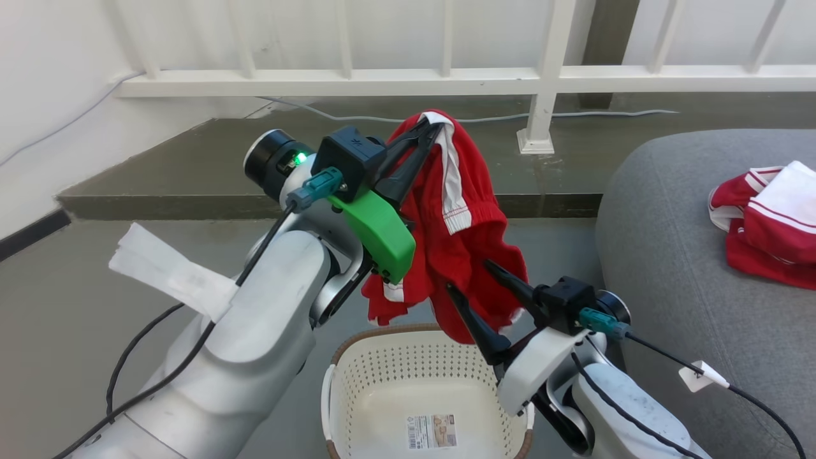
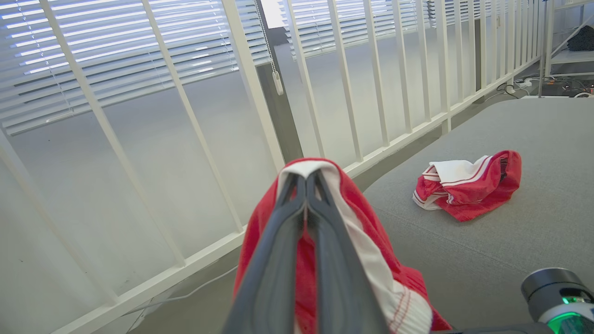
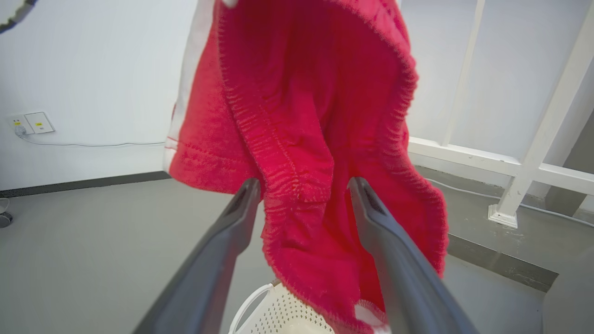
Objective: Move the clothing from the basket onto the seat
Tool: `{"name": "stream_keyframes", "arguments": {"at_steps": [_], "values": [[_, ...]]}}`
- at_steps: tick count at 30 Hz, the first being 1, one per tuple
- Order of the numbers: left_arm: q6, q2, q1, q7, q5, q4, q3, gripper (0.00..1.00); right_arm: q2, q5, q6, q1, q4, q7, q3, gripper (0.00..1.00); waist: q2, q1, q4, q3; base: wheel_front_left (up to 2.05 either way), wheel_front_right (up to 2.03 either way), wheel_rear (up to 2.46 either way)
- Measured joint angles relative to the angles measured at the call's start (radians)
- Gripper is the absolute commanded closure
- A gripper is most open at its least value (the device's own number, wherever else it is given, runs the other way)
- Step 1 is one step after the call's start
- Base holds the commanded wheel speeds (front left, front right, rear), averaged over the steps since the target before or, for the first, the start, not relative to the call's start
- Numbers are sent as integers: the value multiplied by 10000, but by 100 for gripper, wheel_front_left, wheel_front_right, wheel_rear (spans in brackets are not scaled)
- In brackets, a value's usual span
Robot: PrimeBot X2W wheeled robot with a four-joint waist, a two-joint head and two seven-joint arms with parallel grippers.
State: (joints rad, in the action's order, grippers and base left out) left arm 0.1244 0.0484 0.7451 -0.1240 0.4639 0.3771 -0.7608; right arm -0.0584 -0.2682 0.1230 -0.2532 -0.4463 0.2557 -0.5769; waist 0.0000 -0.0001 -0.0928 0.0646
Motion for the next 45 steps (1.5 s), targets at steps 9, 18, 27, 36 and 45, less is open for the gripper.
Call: {"name": "stream_keyframes", "arguments": {"at_steps": [9, 18, 27, 36, 45], "values": [[0, -10, 43, 192, 94, -376, -222, 100, -13, -150, 0, -666, -748, 0, -765, 0, 0, 0, -383, 14, 0, 0, 0], [-31, -12, 32, 345, 265, -558, -171, 100, -21, -606, 2, -1300, -1011, 0, -1411, 100, 0, 0, -514, -27, 0, 0, 0], [-522, 332, -620, 397, 721, -245, 437, 100, -25, -940, 2, -1612, -627, 0, -1101, 100, 0, 0, -198, -135, 0, 0, 0], [-771, 518, -1404, 65, 1220, -42, 917, 0, -52, -963, 0, -1733, -328, 0, -90, 100, 0, 1, 324, -312, 0, 0, 0], [-717, 715, -2071, -458, 1312, -77, 1030, 0, -652, -997, -205, -1972, 205, -2, 982, 100, 0, 1, 785, -440, 0, 0, 0]]}}
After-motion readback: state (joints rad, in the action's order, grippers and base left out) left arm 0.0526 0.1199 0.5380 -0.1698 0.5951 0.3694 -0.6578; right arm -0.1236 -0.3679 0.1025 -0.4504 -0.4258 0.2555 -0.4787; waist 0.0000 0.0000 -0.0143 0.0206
